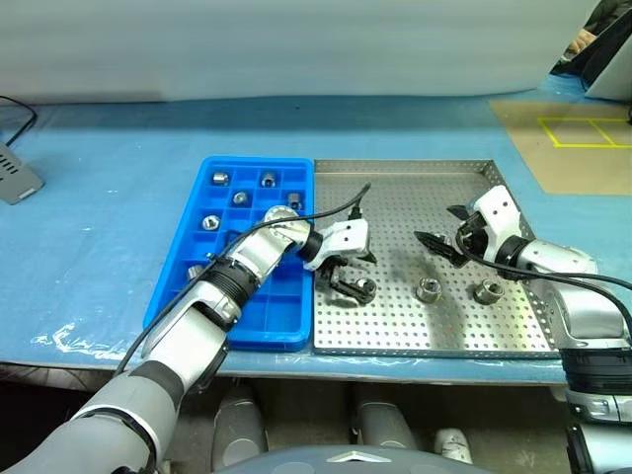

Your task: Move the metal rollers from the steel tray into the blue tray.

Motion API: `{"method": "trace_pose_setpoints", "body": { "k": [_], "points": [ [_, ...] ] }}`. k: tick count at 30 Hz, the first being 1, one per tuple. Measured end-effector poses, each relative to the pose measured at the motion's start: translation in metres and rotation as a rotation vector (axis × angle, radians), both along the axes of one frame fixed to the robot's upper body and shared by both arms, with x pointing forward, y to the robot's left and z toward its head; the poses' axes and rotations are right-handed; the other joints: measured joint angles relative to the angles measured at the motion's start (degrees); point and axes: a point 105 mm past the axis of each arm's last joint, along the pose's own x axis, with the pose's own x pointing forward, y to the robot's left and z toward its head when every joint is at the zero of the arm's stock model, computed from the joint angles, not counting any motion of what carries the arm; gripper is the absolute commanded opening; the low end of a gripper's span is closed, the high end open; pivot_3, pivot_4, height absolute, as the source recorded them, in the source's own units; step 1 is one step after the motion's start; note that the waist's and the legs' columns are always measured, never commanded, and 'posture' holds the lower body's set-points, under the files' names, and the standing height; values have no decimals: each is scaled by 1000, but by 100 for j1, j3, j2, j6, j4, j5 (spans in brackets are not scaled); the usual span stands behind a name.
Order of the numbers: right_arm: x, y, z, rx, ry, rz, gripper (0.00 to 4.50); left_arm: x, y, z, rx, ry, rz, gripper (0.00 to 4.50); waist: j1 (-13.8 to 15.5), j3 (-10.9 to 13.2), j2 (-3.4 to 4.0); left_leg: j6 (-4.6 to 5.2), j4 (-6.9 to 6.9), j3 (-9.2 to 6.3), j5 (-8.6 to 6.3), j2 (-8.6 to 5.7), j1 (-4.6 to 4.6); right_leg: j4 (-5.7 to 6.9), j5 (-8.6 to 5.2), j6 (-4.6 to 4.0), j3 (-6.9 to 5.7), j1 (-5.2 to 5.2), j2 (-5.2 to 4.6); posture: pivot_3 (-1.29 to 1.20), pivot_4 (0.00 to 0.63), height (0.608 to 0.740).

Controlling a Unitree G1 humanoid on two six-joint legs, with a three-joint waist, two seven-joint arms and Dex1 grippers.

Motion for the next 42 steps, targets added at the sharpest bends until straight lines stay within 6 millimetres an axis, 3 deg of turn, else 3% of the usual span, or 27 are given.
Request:
{"method": "trace_pose_setpoints", "body": {
  "k": [5,8,12,13,17,20,22,26,28,32,36,42],
  "points": [
    [0,-4,1,-7,-4,-23,4500,-7,1,-7,94,-11,-74,3791,-54,0,0,1,-5,2,-2,1,25,-4,-1,0,1,23,0,-355,150,740],
    [1,-4,2,-5,-8,-25,4500,-7,1,-12,137,-54,-98,3177,-78,0,0,4,-5,3,-4,-2,43,-10,-2,1,1,40,-3,-347,150,740],
    [4,2,8,17,-30,-14,4500,-7,1,-13,161,-85,-118,1867,-97,-2,3,4,-5,3,-4,-4,45,-10,-3,1,1,43,-6,-327,150,740],
    [6,4,10,25,-39,-9,4500,-8,1,-13,157,-91,-121,1712,-98,-2,3,4,-6,3,-4,-4,45,-10,-3,1,0,43,-7,-316,150,740],
    [11,13,16,45,-60,15,4500,-4,-5,-11,95,-131,-68,1717,-97,-2,3,8,-6,3,-7,-5,41,-16,-3,1,-1,43,-9,-316,150,740],
    [18,25,22,86,-81,49,4500,6,-9,-6,-67,-88,99,1717,-122,1,0,8,-8,5,-7,-4,28,-16,-2,0,-1,29,-7,-227,150,740],
    [22,34,24,107,-83,77,4500,21,-3,9,-209,-79,259,1717,-123,2,-1,7,-11,2,-6,3,16,-12,-2,0,-7,18,0,-186,150,740],
    [33,51,27,136,-81,138,4500,50,38,60,-490,-167,603,1717,-83,2,0,7,-17,2,-6,5,-4,-16,-3,-3,-15,1,0,-104,150,740],
    [38,58,26,144,-79,165,4500,54,65,70,-561,-215,755,1717,-51,2,0,13,-17,2,-10,4,-12,-24,-3,-3,-16,1,-1,-71,150,740],
    [50,75,21,148,-61,229,4500,45,113,56,-582,-240,1018,1717,74,3,-2,16,-16,2,-12,7,-38,-29,-3,-3,-24,-22,-4,8,150,740],
    [57,91,18,154,-55,286,4500,29,135,44,-537,-250,1129,1717,258,5,-6,14,-13,1,-10,8,-62,-22,-3,-4,-31,-43,-8,63,150,740],
    [62,109,12,143,-42,358,4500,10,161,44,-527,-281,1273,1717,411,6,-7,13,-13,0,-10,9,-62,-23,-3,-4,-33,-44,-10,125,150,740]
  ]
}}
